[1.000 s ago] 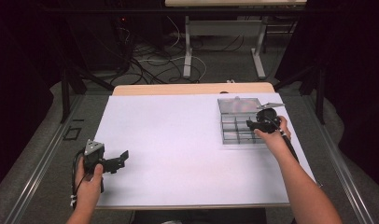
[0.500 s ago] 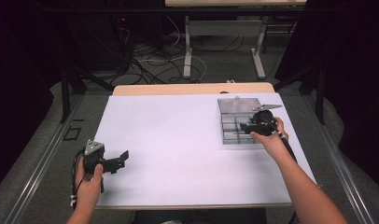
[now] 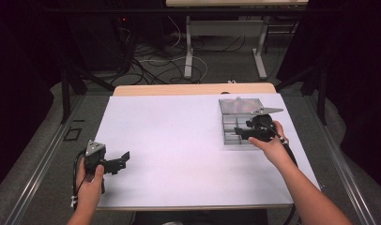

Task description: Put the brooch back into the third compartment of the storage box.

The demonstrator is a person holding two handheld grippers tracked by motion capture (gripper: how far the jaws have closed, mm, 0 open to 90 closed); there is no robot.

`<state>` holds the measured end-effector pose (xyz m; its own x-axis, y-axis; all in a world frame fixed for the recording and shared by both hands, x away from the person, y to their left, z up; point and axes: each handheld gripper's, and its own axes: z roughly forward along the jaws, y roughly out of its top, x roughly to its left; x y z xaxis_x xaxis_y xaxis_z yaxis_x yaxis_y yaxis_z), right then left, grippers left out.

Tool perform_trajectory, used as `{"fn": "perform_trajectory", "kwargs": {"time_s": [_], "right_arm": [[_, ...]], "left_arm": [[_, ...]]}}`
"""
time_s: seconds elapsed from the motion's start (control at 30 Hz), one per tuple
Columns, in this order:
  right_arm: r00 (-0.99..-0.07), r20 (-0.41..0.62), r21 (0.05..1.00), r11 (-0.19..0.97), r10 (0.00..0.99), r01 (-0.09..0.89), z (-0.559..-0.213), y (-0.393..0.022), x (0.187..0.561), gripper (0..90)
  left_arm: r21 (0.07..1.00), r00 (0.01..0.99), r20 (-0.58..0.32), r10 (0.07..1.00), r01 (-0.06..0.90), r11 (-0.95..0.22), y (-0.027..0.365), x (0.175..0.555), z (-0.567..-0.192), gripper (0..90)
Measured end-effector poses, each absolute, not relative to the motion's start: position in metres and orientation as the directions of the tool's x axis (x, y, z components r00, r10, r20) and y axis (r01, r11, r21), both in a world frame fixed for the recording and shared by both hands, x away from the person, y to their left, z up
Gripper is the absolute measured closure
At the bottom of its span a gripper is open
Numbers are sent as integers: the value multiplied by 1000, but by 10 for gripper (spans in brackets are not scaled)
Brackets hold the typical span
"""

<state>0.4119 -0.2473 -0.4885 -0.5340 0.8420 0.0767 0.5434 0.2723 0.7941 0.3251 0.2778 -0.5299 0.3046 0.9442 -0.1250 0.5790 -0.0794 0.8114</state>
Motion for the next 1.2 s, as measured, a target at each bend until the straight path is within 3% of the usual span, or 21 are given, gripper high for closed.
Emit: {"fn": "perform_trajectory", "kwargs": {"time_s": [0.3, 1.2], "right_arm": [[-527, 76, 810, 256, 847, 528, -482, -238, 395, 205], [-535, 84, 810, 255, 841, 528, -496, -239, 336, 69]], "left_arm": [[808, 307, -130, 943, 584, -78, 276, 325, -530, 6], [808, 309, -131, 942, 583, -79, 275, 325, -530, 6]]}}
